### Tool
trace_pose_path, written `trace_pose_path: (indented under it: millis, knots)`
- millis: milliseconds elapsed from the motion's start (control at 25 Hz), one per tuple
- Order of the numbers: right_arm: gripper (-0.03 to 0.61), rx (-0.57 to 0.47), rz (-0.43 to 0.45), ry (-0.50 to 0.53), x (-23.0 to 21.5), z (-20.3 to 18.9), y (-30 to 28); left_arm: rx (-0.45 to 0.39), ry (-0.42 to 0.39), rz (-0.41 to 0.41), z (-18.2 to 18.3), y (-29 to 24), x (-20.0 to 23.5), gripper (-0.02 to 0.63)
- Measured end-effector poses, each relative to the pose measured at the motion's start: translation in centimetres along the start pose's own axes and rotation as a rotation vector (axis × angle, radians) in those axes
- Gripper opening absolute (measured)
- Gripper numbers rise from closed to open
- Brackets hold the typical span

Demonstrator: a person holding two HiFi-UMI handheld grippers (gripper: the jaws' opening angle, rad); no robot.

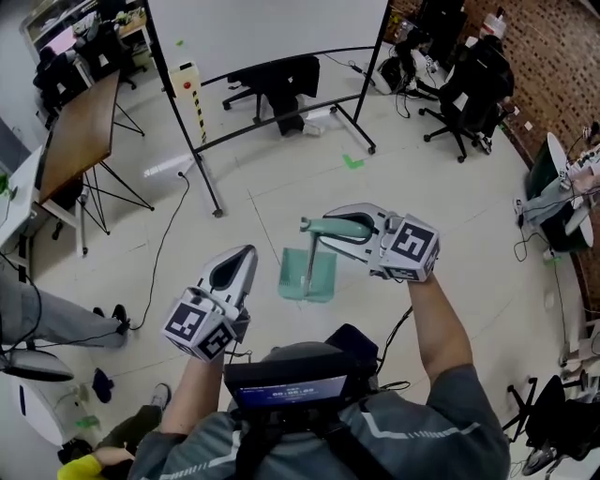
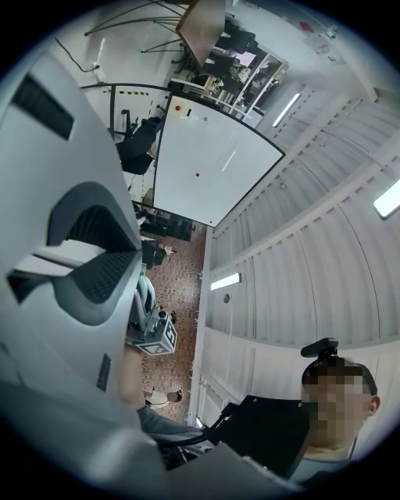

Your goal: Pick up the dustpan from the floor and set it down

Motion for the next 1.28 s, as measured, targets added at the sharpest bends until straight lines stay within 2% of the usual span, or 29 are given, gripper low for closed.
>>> trace_pose_path:
  millis: [120, 320, 480, 760, 880, 1080, 1280]
  knots:
    - [0.157, 0.018, -0.019, 0.024, -3.0, -0.2, -1.9, -0.007, 0.004, 0.009, 0.5, -1.2, 1.9, 0.026]
    - [0.156, 0.024, 0.047, 0.039, -8.4, -0.9, -4.0, -0.002, -0.025, 0.019, 0.7, -6.0, 4.1, 0.026]
    - [0.156, 0.000, 0.114, 0.057, -13.4, -1.4, -5.3, -0.012, -0.038, 0.108, 1.0, -10.9, 7.4, 0.026]
    - [0.155, 0.048, 0.239, 0.128, -22.9, -3.2, -6.9, -0.020, -0.059, 0.319, 2.9, -18.2, 12.7, 0.026]
    - [0.153, 0.043, 0.283, 0.135, -26.0, -3.2, -7.3, -0.038, -0.047, 0.370, 3.6, -20.5, 14.0, 0.028]
    - [0.153, 0.033, 0.276, 0.129, -30.1, -3.4, -10.0, -0.024, -0.022, 0.353, 3.2, -22.7, 17.6, 0.026]
    - [0.153, 0.074, 0.208, 0.097, -33.5, -4.7, -12.5, 0.022, 0.022, 0.277, 1.7, -24.4, 21.9, 0.026]
Point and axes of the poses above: the fingertips, and each gripper's own axes: y backward along the fingers, x to its left, z out of its top, the point moved 2 cm from there along y, backward along the fingers, and after that the axes turned 2 degrees about z, right-handed, at the moved point
